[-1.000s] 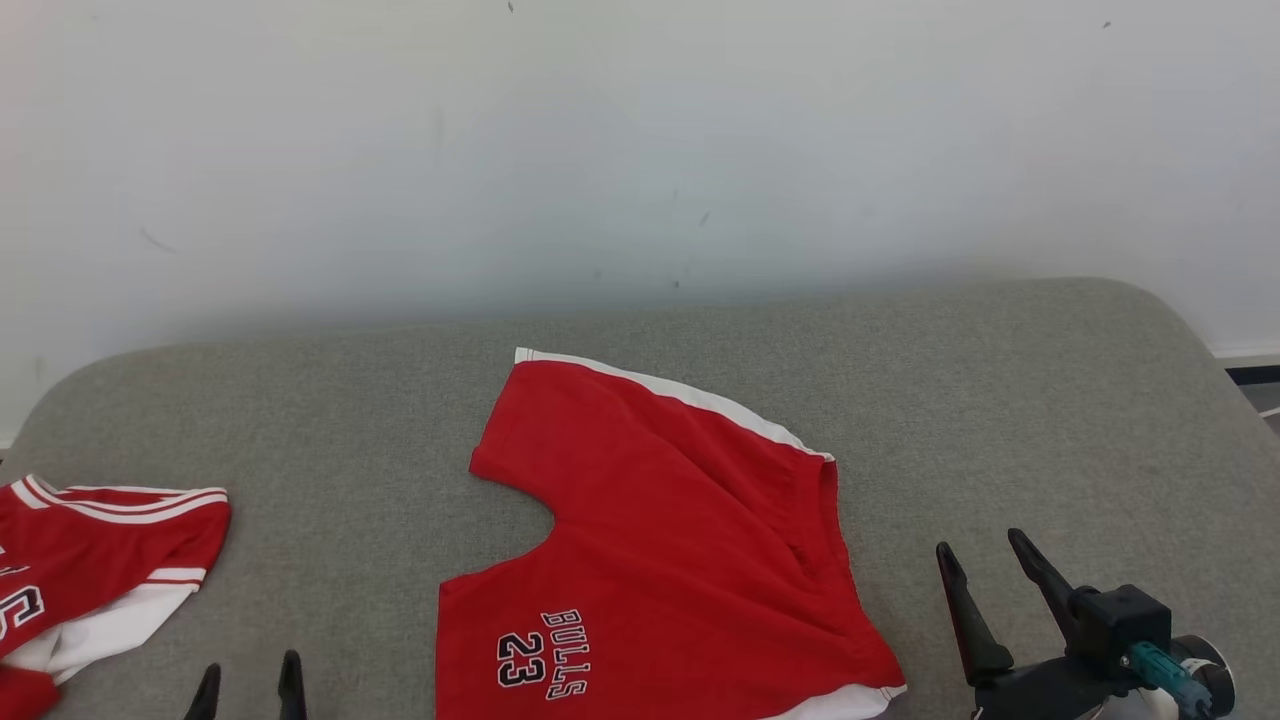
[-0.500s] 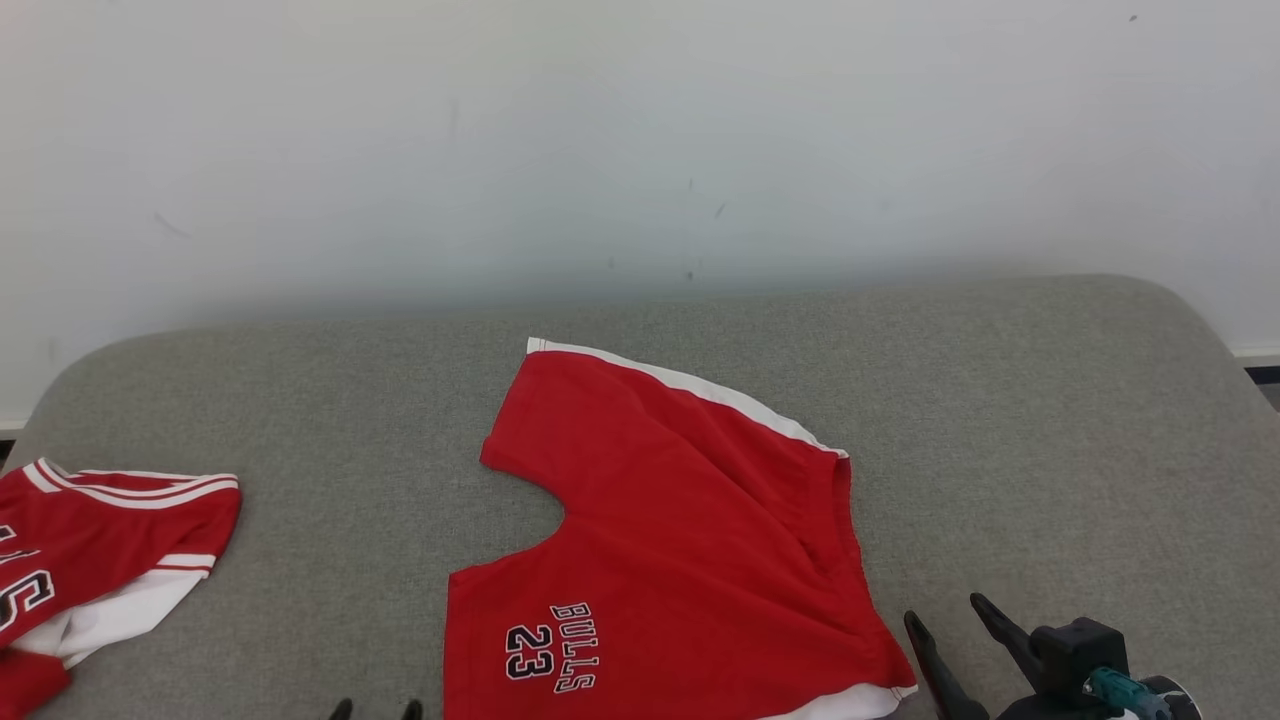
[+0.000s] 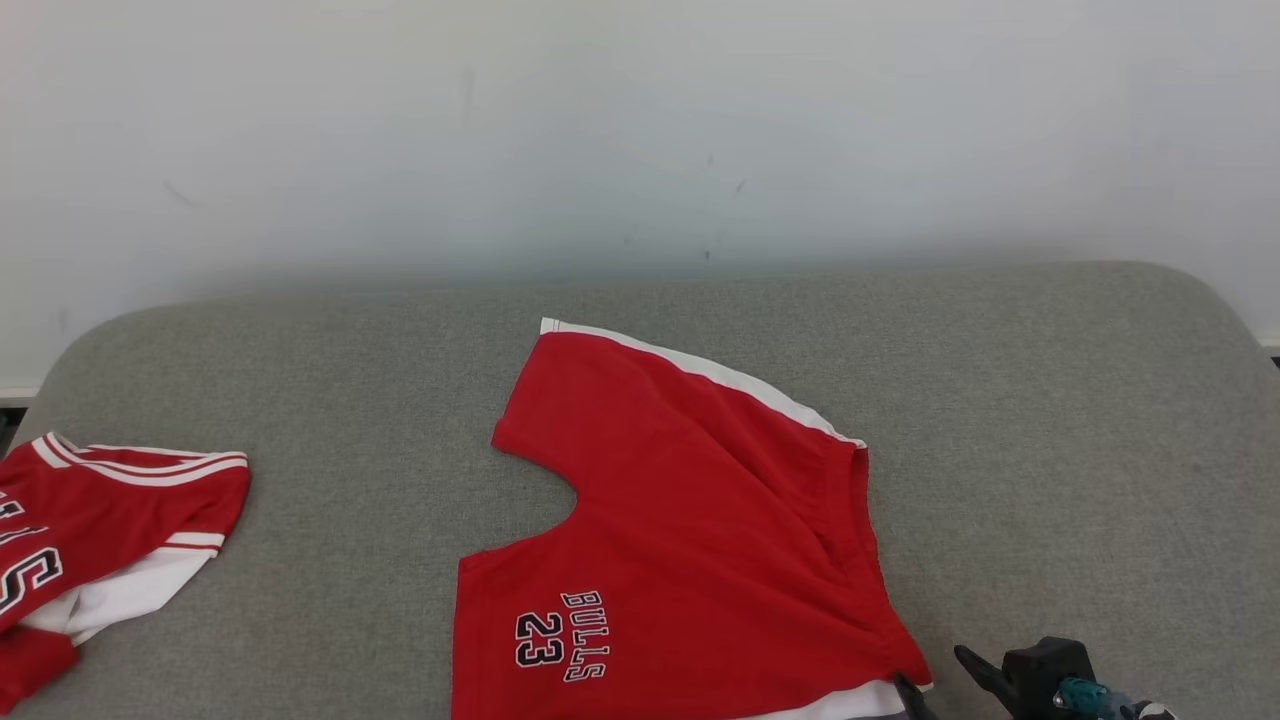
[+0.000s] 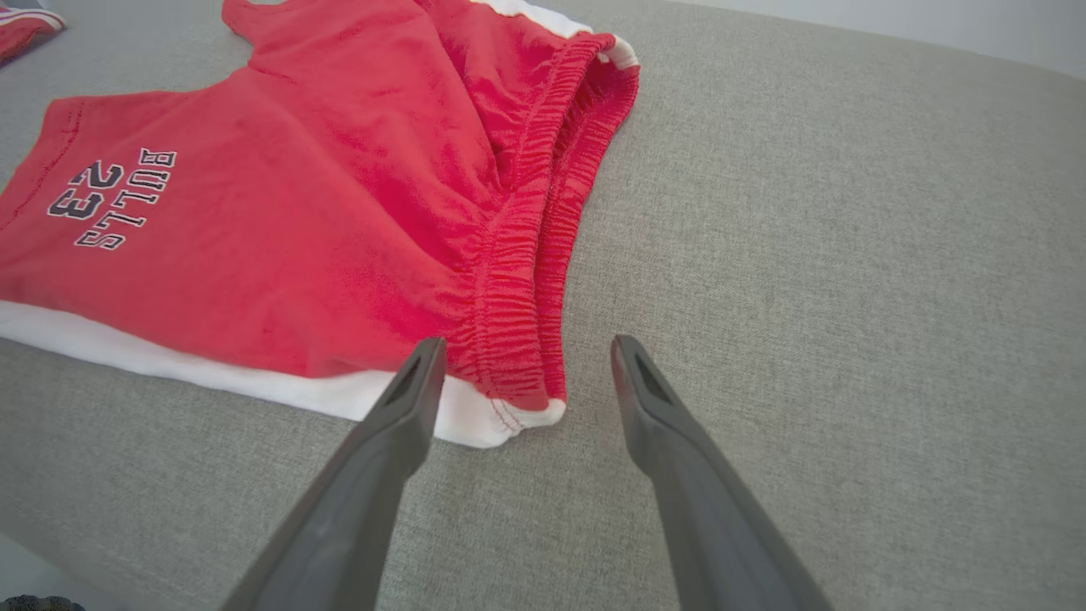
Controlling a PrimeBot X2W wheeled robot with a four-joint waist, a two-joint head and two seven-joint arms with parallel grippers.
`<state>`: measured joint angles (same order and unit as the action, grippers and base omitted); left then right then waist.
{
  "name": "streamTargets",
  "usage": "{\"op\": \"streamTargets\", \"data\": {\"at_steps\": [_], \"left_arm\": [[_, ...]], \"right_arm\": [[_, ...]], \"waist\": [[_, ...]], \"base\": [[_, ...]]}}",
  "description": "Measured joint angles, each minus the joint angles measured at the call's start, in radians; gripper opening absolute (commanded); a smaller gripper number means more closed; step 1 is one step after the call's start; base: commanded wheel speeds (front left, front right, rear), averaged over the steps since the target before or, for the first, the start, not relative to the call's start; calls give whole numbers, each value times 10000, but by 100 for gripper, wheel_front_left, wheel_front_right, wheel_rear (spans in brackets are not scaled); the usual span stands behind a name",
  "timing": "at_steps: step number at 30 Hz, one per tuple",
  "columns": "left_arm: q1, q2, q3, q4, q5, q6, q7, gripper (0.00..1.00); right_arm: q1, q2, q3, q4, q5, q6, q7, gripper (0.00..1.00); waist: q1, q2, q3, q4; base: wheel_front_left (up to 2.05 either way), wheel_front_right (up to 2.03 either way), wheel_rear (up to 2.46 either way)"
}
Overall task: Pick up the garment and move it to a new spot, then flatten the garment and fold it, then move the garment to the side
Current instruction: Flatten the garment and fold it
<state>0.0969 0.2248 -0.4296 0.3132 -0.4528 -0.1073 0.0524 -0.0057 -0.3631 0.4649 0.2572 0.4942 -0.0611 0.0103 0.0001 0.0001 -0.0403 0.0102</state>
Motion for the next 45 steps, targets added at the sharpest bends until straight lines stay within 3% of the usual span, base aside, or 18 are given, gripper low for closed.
{"op": "streamTargets", "data": {"at_steps": [12, 32, 33, 34, 35, 36, 45], "left_arm": [[-642, -82, -186, 596, -163, -77, 278, 100], [-1360, -441, -637, 1645, -617, -165, 408, 100], [-1430, -458, -656, 1699, -629, -165, 408, 96], [-1481, -481, -665, 1741, -633, -167, 407, 47], [-1500, -510, -677, 1791, -648, -165, 407, 21], [-1512, -531, -696, 1848, -663, -165, 407, 0], [-1614, -242, -587, 1825, -746, -173, -8, 0]], "right_arm": [[-8, 15, 453, -50, 8, -4, 1057, 100], [-686, -209, 759, 408, -596, -94, 1879, 100], [-707, -207, 780, 441, -596, -94, 1935, 83], [-727, -194, 803, 470, -596, -94, 1937, 35], [-757, -174, 826, 500, -596, -94, 1950, 0], [-814, -157, 855, 533, -596, -92, 1992, 0], [-852, -71, 581, 414, -196, 10, 1894, 0]], "waist": [[0, 0, 221, 137], [0, 0, 407, 187], [0, 0, 411, 192], [0, 0, 414, 194], [0, 0, 418, 195], [0, 0, 422, 196], [0, 0, 391, 188]], "base": [[0, 0, 0], [0, 0, 0], [0, 0, 0], [0, 0, 0], [0, 0, 0], [0, 0, 0], [0, 0, 0]]}}
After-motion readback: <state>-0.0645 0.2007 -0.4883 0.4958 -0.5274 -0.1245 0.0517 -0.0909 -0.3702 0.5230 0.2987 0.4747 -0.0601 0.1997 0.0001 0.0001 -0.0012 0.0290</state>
